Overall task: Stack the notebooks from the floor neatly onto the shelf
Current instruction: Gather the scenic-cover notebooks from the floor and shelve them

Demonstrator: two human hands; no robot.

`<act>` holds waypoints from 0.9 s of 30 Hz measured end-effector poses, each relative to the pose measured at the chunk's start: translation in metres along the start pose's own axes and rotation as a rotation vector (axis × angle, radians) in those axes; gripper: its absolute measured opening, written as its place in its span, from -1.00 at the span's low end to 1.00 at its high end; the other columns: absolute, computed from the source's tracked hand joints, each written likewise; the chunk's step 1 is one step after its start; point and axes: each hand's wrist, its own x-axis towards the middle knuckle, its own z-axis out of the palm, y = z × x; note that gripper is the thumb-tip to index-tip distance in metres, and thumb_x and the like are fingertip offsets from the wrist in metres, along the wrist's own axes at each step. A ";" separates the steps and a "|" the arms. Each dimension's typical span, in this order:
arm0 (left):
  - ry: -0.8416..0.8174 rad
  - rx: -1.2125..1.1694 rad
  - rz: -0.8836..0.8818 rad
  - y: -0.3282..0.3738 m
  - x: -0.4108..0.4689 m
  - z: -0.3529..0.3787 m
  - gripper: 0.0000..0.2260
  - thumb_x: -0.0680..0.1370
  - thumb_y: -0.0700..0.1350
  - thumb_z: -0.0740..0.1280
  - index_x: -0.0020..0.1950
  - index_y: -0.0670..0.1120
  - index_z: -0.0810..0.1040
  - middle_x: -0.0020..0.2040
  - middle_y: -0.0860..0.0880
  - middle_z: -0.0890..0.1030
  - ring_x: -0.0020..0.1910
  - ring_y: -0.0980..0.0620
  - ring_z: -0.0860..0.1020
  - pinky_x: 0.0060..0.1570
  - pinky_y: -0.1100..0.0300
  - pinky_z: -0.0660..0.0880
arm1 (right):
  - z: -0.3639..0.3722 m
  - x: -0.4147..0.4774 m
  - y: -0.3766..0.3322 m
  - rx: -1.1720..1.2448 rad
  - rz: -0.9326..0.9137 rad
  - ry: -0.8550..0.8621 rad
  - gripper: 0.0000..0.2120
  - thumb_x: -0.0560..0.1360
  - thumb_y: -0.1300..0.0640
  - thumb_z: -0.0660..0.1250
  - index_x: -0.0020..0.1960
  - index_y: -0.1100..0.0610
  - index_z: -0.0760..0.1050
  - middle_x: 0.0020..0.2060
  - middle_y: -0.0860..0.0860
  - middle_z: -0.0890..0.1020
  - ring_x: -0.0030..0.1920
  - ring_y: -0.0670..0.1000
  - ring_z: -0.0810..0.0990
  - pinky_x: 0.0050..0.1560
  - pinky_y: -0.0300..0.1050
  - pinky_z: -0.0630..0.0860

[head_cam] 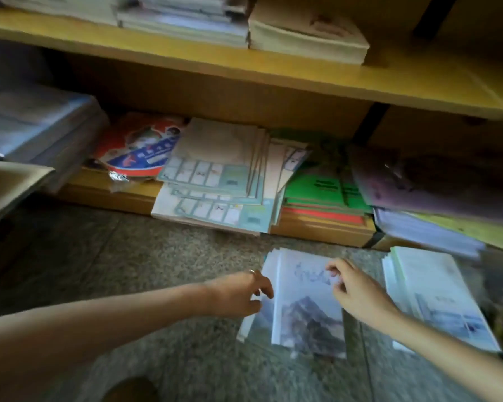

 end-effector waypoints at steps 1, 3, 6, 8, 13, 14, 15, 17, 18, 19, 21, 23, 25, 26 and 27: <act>-0.039 -0.045 -0.031 0.000 0.004 0.010 -0.67 0.54 -0.23 0.24 0.30 -0.09 0.45 0.24 -0.11 0.48 0.17 -0.01 0.49 0.07 0.25 0.38 | 0.011 -0.005 0.012 0.067 0.133 -0.036 -0.75 0.52 0.21 0.23 0.19 0.08 0.37 0.06 -0.01 0.49 -0.10 -0.04 0.51 -0.03 -0.07 0.45; -0.078 -0.177 -0.108 0.001 0.013 0.025 -0.63 0.53 -0.27 0.27 0.34 -0.16 0.40 0.30 -0.14 0.45 0.21 -0.04 0.50 0.06 0.23 0.41 | 0.029 -0.011 0.024 0.167 0.335 -0.101 -0.78 0.52 0.17 0.27 0.15 0.15 0.38 0.00 0.06 0.52 -0.08 0.03 0.54 -0.04 -0.08 0.46; -0.079 -0.468 -0.275 0.004 0.022 0.042 -0.46 0.44 -0.31 0.37 0.39 -0.24 0.29 0.35 -0.23 0.39 -0.06 -0.02 0.53 -0.18 0.22 0.43 | 0.050 -0.015 0.025 0.405 0.547 -0.232 -0.78 0.51 0.11 0.33 0.04 0.21 0.39 -0.15 0.08 0.50 -0.17 0.04 0.50 -0.33 -0.23 0.40; -0.066 -0.648 -0.365 0.007 0.025 0.050 -0.39 0.46 -0.30 0.36 0.44 -0.23 0.15 0.33 -0.21 0.38 -0.08 0.01 0.49 -0.24 0.26 0.42 | 0.060 -0.016 0.024 0.621 0.623 -0.229 -0.79 0.51 0.14 0.34 0.06 0.25 0.47 -0.10 0.10 0.58 -0.16 0.05 0.55 -0.31 -0.22 0.40; -0.114 -0.919 -0.479 0.011 0.024 0.053 -0.45 0.49 -0.23 0.34 0.42 -0.15 0.17 0.07 -0.04 0.52 -0.03 0.06 0.51 -0.11 0.22 0.47 | 0.066 -0.019 0.027 0.864 0.691 -0.156 -0.78 0.51 0.14 0.34 0.11 0.21 0.49 0.02 0.12 0.61 -0.01 0.10 0.59 -0.12 -0.10 0.47; -0.114 -0.931 -0.479 0.012 0.023 0.053 -0.44 0.48 -0.22 0.35 0.41 -0.16 0.18 0.04 -0.02 0.52 -0.04 0.06 0.51 -0.12 0.23 0.48 | 0.065 -0.019 0.027 0.901 0.700 -0.143 -0.77 0.52 0.13 0.34 0.12 0.19 0.46 0.06 0.12 0.59 0.04 0.10 0.58 -0.04 -0.07 0.50; -0.107 -0.940 -0.483 0.012 0.023 0.053 -0.46 0.49 -0.23 0.34 0.41 -0.17 0.20 0.03 -0.01 0.53 -0.04 0.05 0.51 -0.13 0.23 0.48 | 0.065 -0.020 0.027 0.936 0.700 -0.137 -0.75 0.52 0.12 0.34 0.16 0.17 0.42 0.11 0.11 0.57 0.08 0.11 0.56 0.07 -0.01 0.51; -0.098 -0.969 -0.488 0.013 0.020 0.054 -0.41 0.43 -0.22 0.38 0.40 -0.17 0.22 0.02 0.00 0.54 -0.02 0.03 0.51 -0.08 0.19 0.47 | 0.063 -0.021 0.026 0.976 0.674 -0.139 -0.67 0.54 0.14 0.31 0.27 0.15 0.37 0.21 0.09 0.52 0.16 0.11 0.53 0.20 0.08 0.48; -0.094 -0.991 -0.490 0.013 0.018 0.055 -0.36 0.34 -0.19 0.39 0.38 -0.17 0.24 0.02 0.00 0.54 -0.02 0.03 0.51 -0.03 0.16 0.47 | 0.062 -0.023 0.025 0.998 0.658 -0.134 -0.62 0.56 0.17 0.29 0.34 0.16 0.34 0.25 0.08 0.50 0.20 0.11 0.52 0.22 0.10 0.47; -0.083 -1.005 -0.484 0.014 0.016 0.054 -0.34 0.27 -0.15 0.36 0.36 -0.16 0.26 0.01 -0.01 0.54 -0.03 0.03 0.51 -0.01 0.14 0.46 | 0.060 -0.023 0.022 1.035 0.646 -0.117 -0.57 0.56 0.21 0.27 0.40 0.17 0.28 0.30 0.08 0.47 0.23 0.11 0.50 0.24 0.11 0.46; -0.068 -1.045 -0.478 0.013 0.013 0.053 -0.34 0.25 -0.12 0.33 0.34 -0.16 0.29 0.01 -0.04 0.54 -0.05 0.03 0.52 -0.01 0.16 0.46 | 0.057 -0.026 0.016 1.124 0.610 -0.098 -0.53 0.57 0.29 0.22 0.45 0.16 0.21 0.34 0.08 0.43 0.27 0.10 0.46 0.25 0.07 0.44; -0.054 -1.055 -0.464 0.012 0.009 0.049 -0.39 0.34 -0.15 0.42 0.35 -0.16 0.30 0.09 -0.09 0.54 0.01 0.03 0.53 -0.01 0.20 0.48 | 0.051 -0.032 0.009 1.224 0.566 -0.098 -0.57 0.58 0.35 0.18 0.41 0.15 0.23 0.30 0.06 0.47 0.22 0.07 0.49 0.18 0.00 0.47; -0.018 -1.056 -0.416 0.010 0.004 0.043 -0.48 0.41 -0.16 0.44 0.32 -0.19 0.37 0.18 -0.13 0.56 0.05 0.02 0.56 -0.02 0.19 0.51 | 0.043 -0.040 -0.003 1.386 0.525 -0.126 -0.64 0.58 0.39 0.13 0.29 0.07 0.29 0.16 0.02 0.54 0.09 0.03 0.56 0.05 -0.03 0.53; 0.000 -1.072 -0.386 0.010 0.001 0.040 -0.49 0.38 -0.15 0.45 0.28 -0.21 0.42 0.16 -0.15 0.59 0.01 0.00 0.60 -0.06 0.16 0.55 | 0.041 -0.043 -0.008 1.457 0.498 -0.155 -0.65 0.58 0.40 0.12 0.24 0.05 0.31 0.11 0.01 0.57 0.05 0.01 0.58 0.00 -0.02 0.56; 0.024 -1.104 -0.354 0.009 -0.002 0.037 -0.52 0.35 -0.17 0.45 0.23 -0.22 0.47 0.11 -0.18 0.62 -0.07 -0.02 0.63 -0.12 0.14 0.58 | 0.038 -0.046 -0.015 1.515 0.457 -0.193 -0.65 0.58 0.41 0.12 0.23 0.05 0.34 0.12 0.03 0.58 0.05 0.02 0.60 -0.01 -0.01 0.58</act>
